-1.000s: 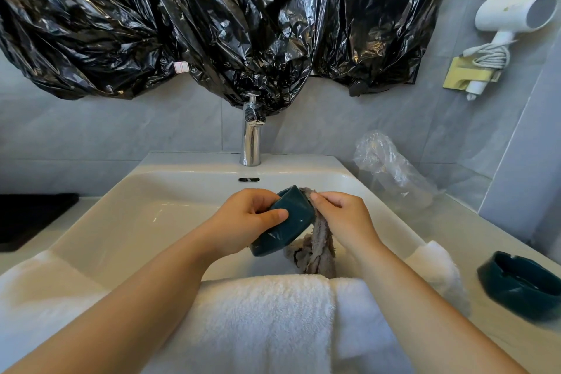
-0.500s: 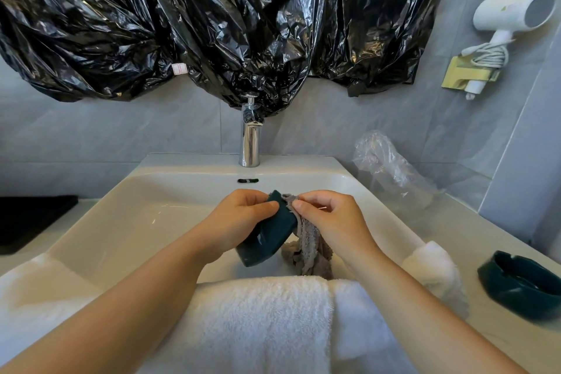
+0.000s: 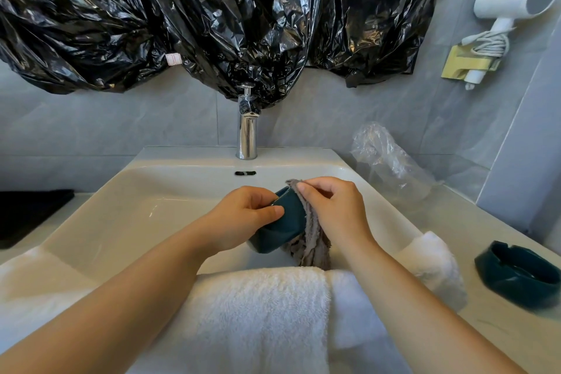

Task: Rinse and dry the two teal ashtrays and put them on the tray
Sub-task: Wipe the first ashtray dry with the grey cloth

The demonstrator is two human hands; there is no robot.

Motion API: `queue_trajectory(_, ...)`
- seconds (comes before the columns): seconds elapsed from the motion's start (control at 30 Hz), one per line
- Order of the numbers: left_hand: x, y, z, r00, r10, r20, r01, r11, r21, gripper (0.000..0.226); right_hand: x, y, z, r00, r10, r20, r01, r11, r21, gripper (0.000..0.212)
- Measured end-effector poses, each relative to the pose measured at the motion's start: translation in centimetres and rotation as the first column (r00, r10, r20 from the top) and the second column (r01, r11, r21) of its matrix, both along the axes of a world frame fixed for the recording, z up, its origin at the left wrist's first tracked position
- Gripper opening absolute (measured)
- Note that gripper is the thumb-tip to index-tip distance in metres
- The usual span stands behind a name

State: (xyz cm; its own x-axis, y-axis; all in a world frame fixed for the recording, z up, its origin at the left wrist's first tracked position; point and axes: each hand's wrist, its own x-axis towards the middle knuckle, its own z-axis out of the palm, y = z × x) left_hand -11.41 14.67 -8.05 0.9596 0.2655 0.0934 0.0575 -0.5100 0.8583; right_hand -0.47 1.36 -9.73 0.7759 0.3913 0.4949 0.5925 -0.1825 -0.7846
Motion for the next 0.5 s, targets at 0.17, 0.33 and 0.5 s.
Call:
queue_trajectory(0.17, -0.1, 0.5, 0.0, 1.000, 0.001, 0.027, -0.001, 1.000, -0.013, 0.021, -0.1, -0.5, 0.1, 0.998, 0.035, -0.055, -0.033, 0.998, 0.046, 0.018)
queue_trajectory(0.33, 0.0, 0.4, -0.1, 1.000, -0.015, 0.022, 0.015, 1.000, 0.009, 0.017, -0.9, -0.3, 0.6, 0.988, 0.142, 0.055, -0.144, 0.989, 0.028, 0.014)
queue_trajectory(0.5, -0.1, 0.3, -0.1, 0.999, -0.031, 0.010, 0.031, 0.999, -0.010, 0.017, 0.0, 0.2, 0.1, 0.990, 0.063, -0.129, -0.065, 0.998, -0.009, 0.021)
